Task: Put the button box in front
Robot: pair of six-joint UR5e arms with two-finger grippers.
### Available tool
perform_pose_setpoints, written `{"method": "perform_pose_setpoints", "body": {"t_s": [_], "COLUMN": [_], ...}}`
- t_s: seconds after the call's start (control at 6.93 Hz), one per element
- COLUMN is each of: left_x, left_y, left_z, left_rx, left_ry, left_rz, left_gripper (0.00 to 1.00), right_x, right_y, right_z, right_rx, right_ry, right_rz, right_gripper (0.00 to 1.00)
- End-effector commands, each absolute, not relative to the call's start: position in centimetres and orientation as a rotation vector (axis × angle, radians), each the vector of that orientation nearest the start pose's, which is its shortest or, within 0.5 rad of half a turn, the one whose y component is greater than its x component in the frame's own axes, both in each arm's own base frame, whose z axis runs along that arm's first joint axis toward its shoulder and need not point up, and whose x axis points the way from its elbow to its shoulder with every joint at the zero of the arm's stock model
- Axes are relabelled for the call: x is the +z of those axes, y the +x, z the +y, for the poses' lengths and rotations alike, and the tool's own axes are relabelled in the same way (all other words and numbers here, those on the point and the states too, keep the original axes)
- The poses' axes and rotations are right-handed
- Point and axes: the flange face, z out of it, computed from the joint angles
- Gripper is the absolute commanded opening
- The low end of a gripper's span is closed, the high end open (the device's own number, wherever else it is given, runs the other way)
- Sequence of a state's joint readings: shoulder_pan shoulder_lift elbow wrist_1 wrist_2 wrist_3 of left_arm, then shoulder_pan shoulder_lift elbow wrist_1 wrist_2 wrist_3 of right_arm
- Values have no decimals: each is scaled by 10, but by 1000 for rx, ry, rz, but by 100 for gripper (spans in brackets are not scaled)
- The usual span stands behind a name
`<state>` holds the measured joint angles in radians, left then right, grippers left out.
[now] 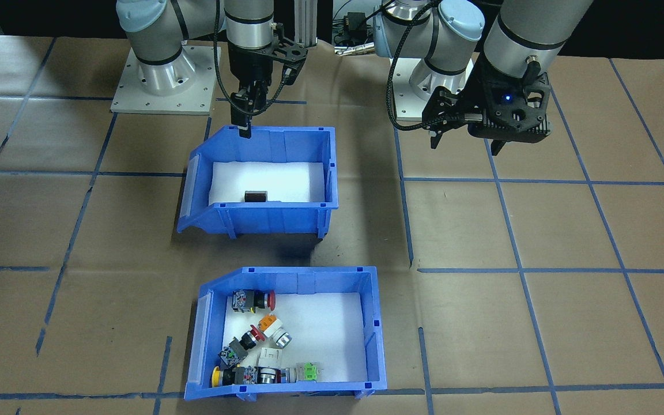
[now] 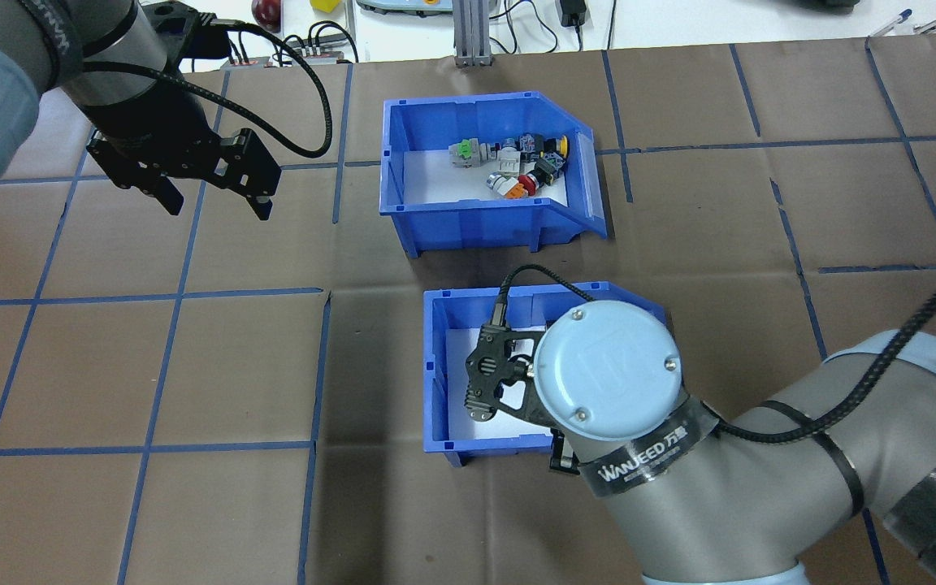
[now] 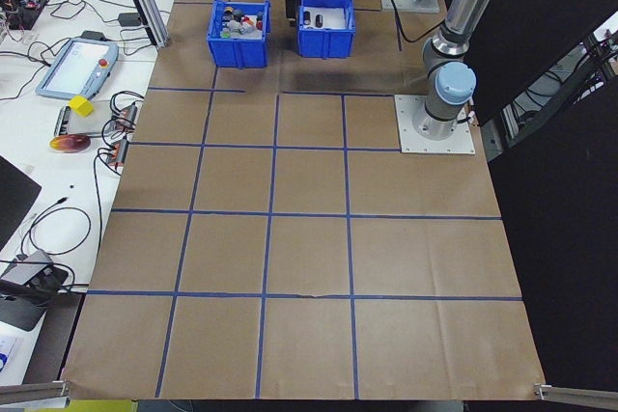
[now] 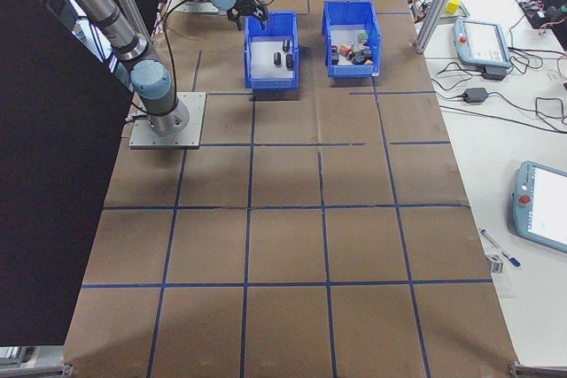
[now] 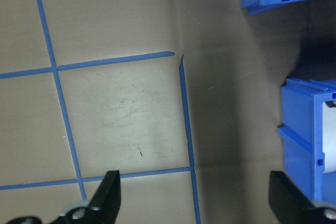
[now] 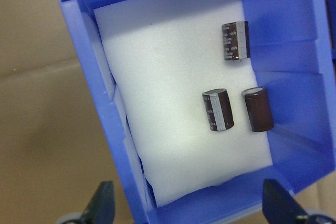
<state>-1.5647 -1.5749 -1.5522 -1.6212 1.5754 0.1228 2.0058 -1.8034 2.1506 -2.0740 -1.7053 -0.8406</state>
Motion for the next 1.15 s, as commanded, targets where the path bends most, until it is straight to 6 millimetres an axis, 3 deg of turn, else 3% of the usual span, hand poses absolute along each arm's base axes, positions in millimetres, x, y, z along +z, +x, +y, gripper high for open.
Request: {"method": "perform_pose_setpoints", "body": {"t_s": [0.0,0.29,0.58,0.87,1.01], "left_x": [489,488,488,488,488], "left_y": [-130,-130,-131,-130,-131], "left_z": [-492,-492,-491,-491,-490], "left_rx": [58,63,63,63,63], "left_ry": [183,183,185,183,185], "left_rz": [3133,3135,3135,3135,3135], "left_gripper": [99,99,99,99,99], "right_x": [395,425,444,454,459], "right_y": [193,146,113,105,106], "right_z": [-339,-376,-394,-434,-449], "right_rx": [-277,-388,-344,-116,-53], "right_ry": [-1535,-1242,-543,-178,-116], "right_rz": [2927,3009,3164,3114,3113], "right_gripper": [100,100,100,100,100]}}
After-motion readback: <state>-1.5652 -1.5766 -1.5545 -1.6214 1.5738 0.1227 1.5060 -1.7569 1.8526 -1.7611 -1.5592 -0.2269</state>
